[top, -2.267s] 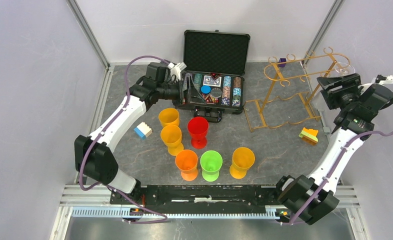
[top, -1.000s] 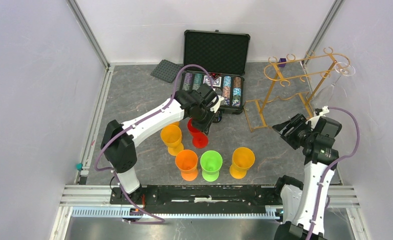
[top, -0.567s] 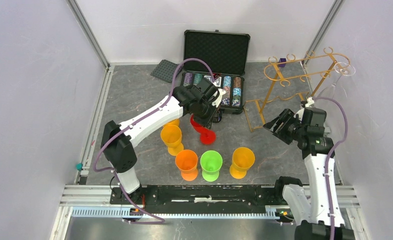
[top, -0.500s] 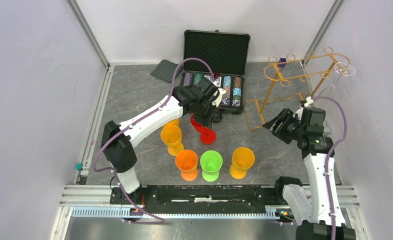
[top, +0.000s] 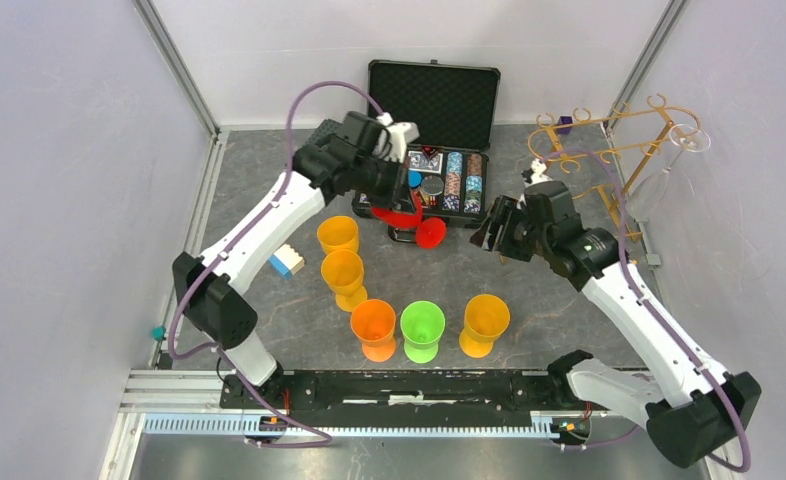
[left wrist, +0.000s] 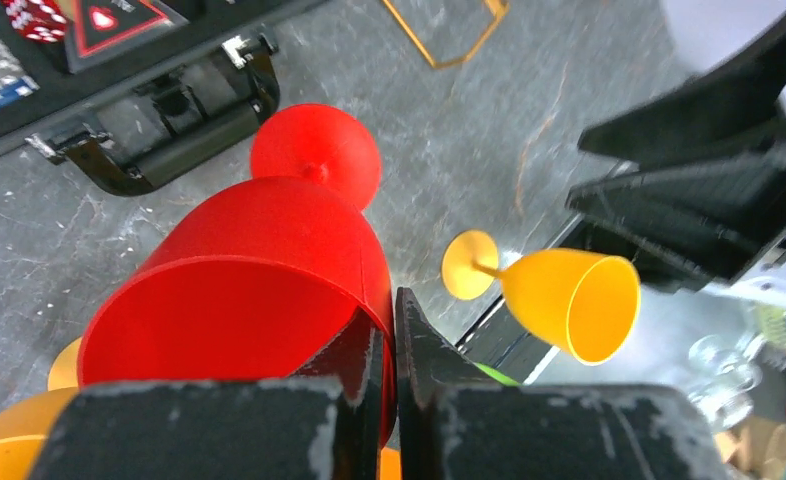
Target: Place the wine glass upside down on the wine glass rack
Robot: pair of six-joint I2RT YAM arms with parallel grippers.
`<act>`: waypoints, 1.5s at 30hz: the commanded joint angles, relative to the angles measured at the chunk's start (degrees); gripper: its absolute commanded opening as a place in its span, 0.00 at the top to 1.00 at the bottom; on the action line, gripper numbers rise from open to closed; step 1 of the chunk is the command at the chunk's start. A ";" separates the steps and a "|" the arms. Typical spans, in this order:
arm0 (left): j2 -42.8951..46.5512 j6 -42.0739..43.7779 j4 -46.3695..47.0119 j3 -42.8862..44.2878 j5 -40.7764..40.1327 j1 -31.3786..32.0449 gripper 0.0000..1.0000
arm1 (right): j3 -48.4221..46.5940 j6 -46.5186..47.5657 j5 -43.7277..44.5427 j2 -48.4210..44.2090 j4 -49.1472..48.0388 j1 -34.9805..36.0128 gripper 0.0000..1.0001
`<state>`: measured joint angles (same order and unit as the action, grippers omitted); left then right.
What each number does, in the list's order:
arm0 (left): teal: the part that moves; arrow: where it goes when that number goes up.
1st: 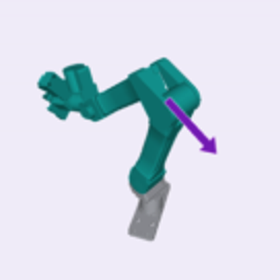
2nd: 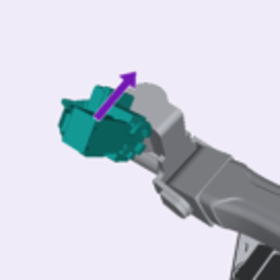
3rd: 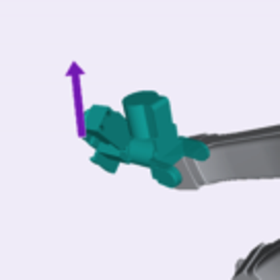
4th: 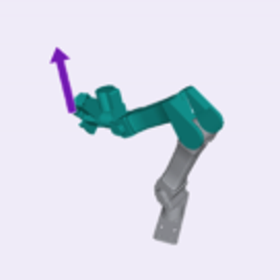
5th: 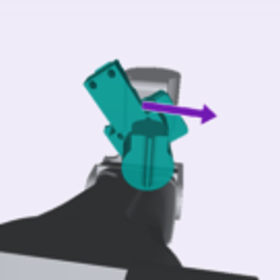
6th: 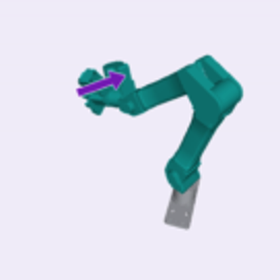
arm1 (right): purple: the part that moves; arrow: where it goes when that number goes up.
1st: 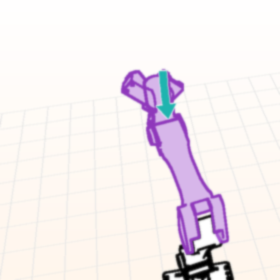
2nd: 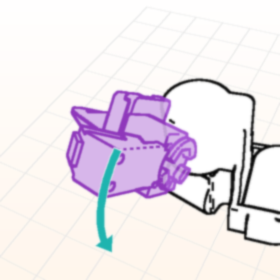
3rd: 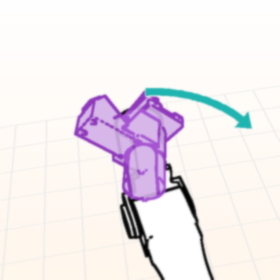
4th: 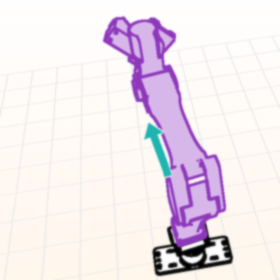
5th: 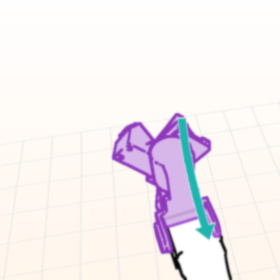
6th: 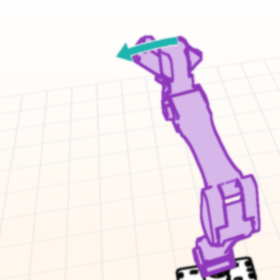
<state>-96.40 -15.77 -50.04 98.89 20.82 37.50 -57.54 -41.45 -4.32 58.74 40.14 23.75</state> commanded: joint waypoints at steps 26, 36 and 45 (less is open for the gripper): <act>12.19 -26.23 37.40 -18.35 33.01 -13.64 0.98 | -11.28 -2.63 16.68 8.20 -5.07 13.96 0.51; 12.94 -30.69 45.11 -22.65 36.52 -13.56 0.98 | -10.64 -1.93 17.64 8.38 -6.87 13.87 0.62; 13.44 -30.99 46.01 -23.91 37.04 -13.55 0.98 | -11.36 -0.35 18.96 8.67 -6.52 13.87 0.89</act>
<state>-85.82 -44.80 -7.84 74.87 55.57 23.86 -66.43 -42.89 12.80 67.24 35.20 37.50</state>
